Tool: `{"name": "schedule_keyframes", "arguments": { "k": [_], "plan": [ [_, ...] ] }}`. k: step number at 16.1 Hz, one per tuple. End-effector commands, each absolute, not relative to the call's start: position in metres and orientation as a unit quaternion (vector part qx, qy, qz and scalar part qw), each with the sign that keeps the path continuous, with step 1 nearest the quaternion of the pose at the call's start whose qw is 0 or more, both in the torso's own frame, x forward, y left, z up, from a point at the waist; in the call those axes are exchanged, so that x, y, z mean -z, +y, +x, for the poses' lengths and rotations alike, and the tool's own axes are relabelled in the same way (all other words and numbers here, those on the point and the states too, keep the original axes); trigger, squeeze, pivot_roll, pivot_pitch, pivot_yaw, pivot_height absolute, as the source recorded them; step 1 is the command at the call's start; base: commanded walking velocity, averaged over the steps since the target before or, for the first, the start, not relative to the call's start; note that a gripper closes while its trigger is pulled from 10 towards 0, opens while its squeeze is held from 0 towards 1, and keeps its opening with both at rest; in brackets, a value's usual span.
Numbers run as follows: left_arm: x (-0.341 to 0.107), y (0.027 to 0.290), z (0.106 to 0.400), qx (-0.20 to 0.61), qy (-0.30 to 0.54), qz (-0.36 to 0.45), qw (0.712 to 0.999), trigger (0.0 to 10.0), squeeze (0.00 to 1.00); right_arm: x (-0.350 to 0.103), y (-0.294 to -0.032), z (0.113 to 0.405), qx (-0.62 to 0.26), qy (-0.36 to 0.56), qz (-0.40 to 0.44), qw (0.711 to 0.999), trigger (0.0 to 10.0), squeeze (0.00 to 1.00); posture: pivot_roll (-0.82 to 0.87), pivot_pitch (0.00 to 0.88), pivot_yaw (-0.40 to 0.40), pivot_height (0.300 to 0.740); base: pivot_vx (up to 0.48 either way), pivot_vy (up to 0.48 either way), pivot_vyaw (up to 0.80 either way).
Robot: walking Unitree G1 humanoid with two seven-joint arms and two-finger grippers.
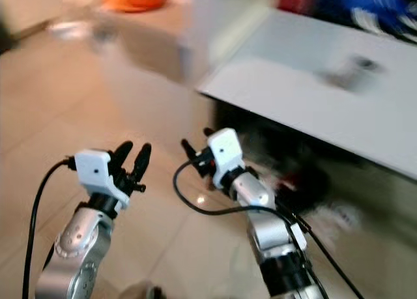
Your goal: Setting the table
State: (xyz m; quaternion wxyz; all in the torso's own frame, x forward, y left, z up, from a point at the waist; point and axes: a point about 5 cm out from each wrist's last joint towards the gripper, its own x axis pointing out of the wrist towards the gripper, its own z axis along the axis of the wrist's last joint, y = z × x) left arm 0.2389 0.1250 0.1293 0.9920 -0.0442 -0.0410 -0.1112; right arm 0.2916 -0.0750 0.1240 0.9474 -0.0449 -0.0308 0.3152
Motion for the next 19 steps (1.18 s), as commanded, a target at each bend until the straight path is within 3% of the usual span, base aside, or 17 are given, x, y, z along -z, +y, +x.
{"name": "schedule_keyframes", "arguments": {
  "k": [1, 3, 7, 19],
  "plan": [
    [-0.128, 0.131, 0.238, 0.1, -0.035, -0.035, 0.994, 10.0, 0.0, -0.123, -0.067, 0.288, -0.323, -0.031, -0.037, 0.945, 10.0, 0.0, -0.06, 0.129, -0.004, 0.74, 0.48, 0.0, 0.0],
    [-0.128, 0.132, 0.238, 0.099, -0.034, -0.033, 0.994, 10.0, 0.0, -0.122, -0.066, 0.286, -0.34, -0.024, -0.025, 0.94, 10.0, 0.0, -0.06, 0.129, 0.0, 0.74, 0.48, 0.0, 0.0],
    [-0.127, 0.134, 0.239, 0.099, -0.032, -0.029, 0.994, 10.0, 0.0, -0.121, -0.064, 0.283, -0.35, -0.026, -0.026, 0.936, 10.0, 0.0, -0.06, 0.124, 0.0, 0.74, 0.48, 0.0, 0.8],
    [-0.133, 0.139, 0.25, 0.095, -0.048, -0.019, 0.994, 10.0, 0.0, -0.13, -0.053, 0.29, -0.363, -0.052, -0.033, 0.93, 10.0, 0.0, -0.05, 0.083, -0.004, 0.74, 0.48, 0.0, 0.0]
  ]
}}
